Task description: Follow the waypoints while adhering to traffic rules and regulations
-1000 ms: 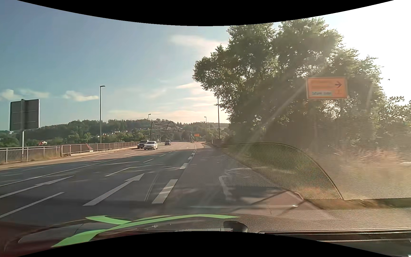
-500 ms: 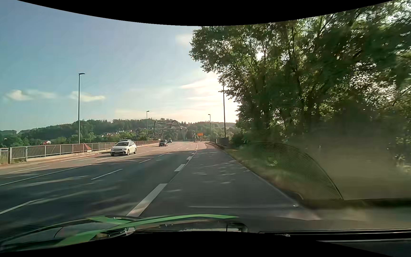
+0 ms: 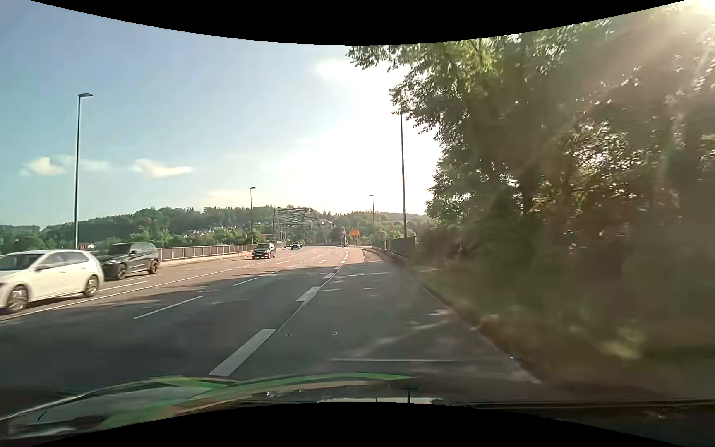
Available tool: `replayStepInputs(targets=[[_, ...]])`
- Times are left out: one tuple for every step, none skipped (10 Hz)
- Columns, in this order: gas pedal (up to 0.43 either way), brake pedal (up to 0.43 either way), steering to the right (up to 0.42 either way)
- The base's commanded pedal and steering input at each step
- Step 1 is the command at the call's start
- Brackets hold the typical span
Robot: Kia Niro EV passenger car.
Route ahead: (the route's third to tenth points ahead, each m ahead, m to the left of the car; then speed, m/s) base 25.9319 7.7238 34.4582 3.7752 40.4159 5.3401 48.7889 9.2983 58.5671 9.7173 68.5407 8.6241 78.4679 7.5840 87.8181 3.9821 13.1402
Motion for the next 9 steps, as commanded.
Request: replayStepInputs(targets=[[0.0, 0.0, -0.023], [0.0, 0.0, -0.023], [0.0, 0.0, -0.024], [0.0, 0.0, -0.023], [0.0, 0.0, -0.023], [0.0, 0.0, -0.021], [0.0, 0.0, -0.013], [0.0, 0.0, -0.007], [0.0, 0.0, -0.005]])
